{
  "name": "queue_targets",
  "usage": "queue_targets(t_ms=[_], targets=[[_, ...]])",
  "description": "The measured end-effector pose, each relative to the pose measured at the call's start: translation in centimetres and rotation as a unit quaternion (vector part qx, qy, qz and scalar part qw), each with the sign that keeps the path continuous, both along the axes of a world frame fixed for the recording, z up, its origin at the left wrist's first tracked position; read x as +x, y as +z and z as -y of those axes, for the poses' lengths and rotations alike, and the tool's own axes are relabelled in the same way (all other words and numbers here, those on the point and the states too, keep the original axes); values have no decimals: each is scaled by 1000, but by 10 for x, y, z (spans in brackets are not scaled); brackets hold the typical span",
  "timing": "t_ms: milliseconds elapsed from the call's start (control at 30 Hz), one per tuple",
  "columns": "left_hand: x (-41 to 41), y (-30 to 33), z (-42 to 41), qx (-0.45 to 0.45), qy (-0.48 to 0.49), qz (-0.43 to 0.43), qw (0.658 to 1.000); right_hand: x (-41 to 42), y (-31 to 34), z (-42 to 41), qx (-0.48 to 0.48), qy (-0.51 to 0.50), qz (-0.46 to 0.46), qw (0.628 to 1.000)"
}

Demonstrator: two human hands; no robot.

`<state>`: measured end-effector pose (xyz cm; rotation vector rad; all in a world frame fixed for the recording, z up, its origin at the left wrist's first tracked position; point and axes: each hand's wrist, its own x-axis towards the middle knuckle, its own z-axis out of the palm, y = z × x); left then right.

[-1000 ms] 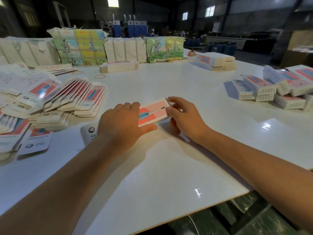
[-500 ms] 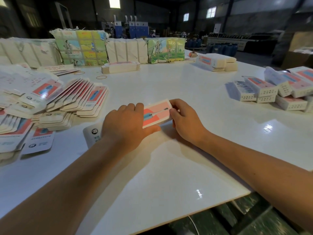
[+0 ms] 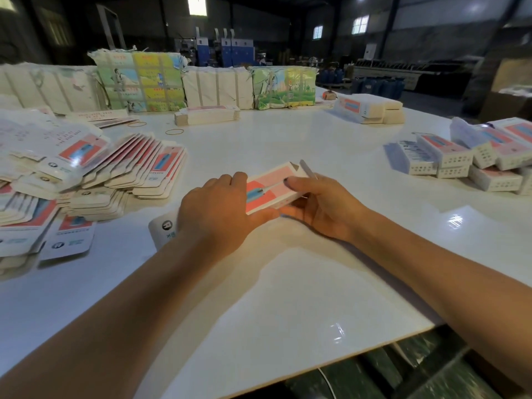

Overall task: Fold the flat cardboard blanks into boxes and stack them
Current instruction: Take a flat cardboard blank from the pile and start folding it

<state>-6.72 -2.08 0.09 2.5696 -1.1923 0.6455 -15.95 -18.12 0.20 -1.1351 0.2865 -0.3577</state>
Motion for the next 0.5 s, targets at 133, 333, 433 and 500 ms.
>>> queue_targets(t_ms=[133,333,433,500], targets=[[-7,0,2,-21,-16,2,1000,-1,-5,-8,-256,-118,13,959],[-17,-1,5,19,8,81,997,-4,-13,-18,-628,-193,-64,751],[-18,-1,4,31,13,86,996,-4,-12,-21,-541,-177,-36,821],[-19,-1,3,30,9,89,996,-3,-10,-20,-411,-158,-9,898]])
